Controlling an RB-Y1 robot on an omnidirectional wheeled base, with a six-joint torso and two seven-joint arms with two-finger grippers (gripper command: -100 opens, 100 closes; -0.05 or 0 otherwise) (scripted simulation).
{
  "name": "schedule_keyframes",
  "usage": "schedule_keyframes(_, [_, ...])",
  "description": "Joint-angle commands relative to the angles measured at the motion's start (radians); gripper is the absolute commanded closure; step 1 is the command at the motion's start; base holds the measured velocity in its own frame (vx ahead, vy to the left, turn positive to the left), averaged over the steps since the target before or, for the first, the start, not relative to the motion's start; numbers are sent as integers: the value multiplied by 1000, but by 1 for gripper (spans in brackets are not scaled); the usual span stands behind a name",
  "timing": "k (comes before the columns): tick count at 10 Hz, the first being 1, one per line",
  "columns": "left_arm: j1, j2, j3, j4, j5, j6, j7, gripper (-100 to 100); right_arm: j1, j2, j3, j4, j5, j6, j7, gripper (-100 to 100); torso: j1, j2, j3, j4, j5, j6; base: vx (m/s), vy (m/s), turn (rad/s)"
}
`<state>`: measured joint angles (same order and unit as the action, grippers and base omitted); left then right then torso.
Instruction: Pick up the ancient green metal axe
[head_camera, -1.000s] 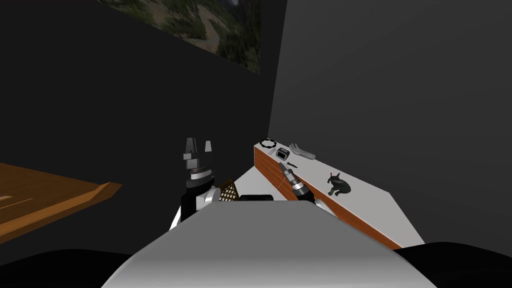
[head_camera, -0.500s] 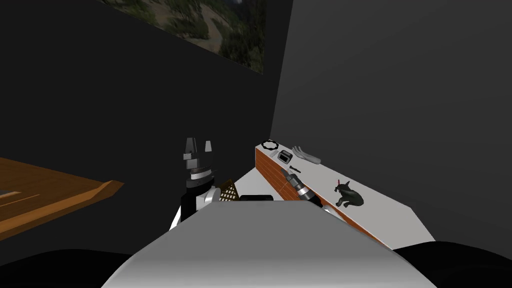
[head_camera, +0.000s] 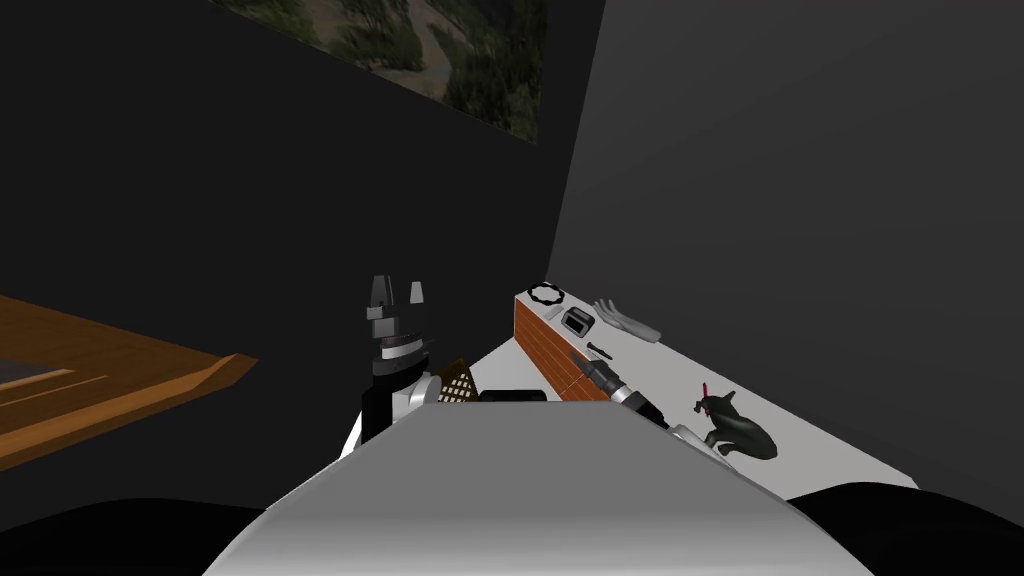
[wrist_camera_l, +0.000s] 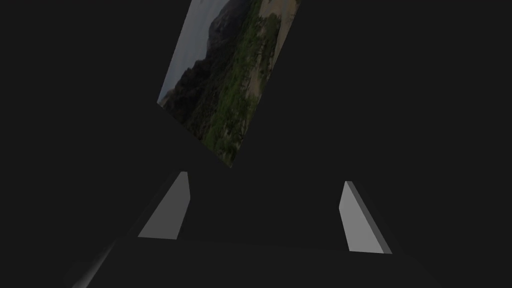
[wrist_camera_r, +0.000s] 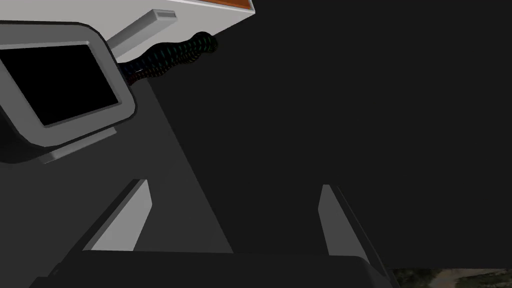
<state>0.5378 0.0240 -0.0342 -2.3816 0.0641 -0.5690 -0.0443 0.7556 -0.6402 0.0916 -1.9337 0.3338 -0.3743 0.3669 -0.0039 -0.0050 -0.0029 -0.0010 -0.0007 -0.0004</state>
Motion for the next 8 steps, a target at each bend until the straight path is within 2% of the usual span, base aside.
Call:
schedule_keyframes(1, [0,0,0,0,0,0,0,0,37,-31,-15,35,16,2,37,-100,0,0,0,0,0,0,55,-54,182])
schedule_keyframes(8, [0,0,0,0,0,0,0,0,37,-31,-15,35,16,2,37,-100,4,5,3,1,1,1,1,-1,3])
